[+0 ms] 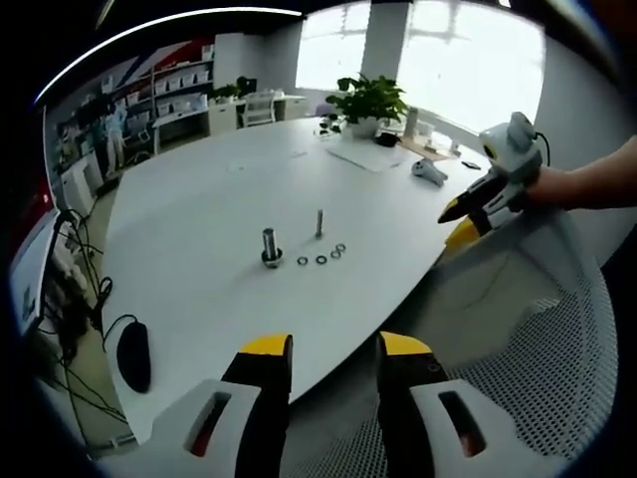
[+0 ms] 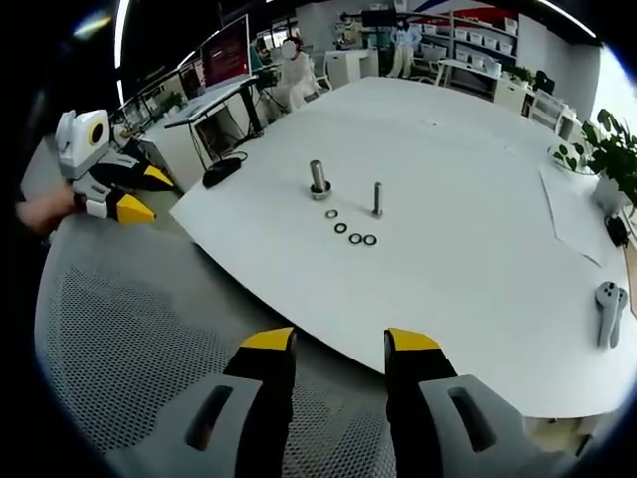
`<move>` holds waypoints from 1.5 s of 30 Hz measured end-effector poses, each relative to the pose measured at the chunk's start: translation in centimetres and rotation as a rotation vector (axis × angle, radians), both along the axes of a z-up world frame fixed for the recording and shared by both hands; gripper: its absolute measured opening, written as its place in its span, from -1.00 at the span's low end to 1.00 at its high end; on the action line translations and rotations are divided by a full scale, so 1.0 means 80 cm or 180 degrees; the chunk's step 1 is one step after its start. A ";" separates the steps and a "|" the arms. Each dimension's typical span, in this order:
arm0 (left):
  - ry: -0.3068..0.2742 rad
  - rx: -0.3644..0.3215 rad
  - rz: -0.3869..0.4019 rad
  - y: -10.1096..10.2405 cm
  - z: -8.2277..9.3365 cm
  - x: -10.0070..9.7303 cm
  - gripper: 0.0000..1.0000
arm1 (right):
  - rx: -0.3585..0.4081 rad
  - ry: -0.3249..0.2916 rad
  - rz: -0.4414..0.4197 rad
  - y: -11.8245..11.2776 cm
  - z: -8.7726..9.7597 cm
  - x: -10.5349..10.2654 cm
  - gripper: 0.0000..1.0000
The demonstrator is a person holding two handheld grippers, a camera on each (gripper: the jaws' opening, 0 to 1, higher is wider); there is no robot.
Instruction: Place the washer onto the threaded stud by aligning its center hole with the stud, sliding it down to the base, and recovering from edge contact or off-axis alignment until the washer reaches the visible bottom stop.
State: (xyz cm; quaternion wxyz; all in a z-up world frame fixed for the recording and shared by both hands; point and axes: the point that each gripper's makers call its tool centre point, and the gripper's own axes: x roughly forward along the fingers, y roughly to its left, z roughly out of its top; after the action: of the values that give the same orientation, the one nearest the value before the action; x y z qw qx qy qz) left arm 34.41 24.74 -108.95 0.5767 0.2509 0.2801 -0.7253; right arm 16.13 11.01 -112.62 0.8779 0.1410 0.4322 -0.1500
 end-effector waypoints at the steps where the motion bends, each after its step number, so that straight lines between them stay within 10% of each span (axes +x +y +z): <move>1: 0.0003 0.0020 -0.0014 0.001 -0.001 -0.002 -0.37 | -0.0006 0.0010 0.0018 0.001 0.000 0.000 -0.25; 45: -0.0080 0.0027 -0.0109 0.004 -0.005 -0.003 -0.39 | -0.0059 -0.0002 -0.0027 -0.004 -0.001 -0.002 -0.24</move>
State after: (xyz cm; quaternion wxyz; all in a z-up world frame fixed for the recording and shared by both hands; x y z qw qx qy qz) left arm 34.17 25.06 -109.35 0.5666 0.2672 0.2716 -0.7306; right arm 15.98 10.70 -112.69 0.8787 0.1348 0.4300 -0.1576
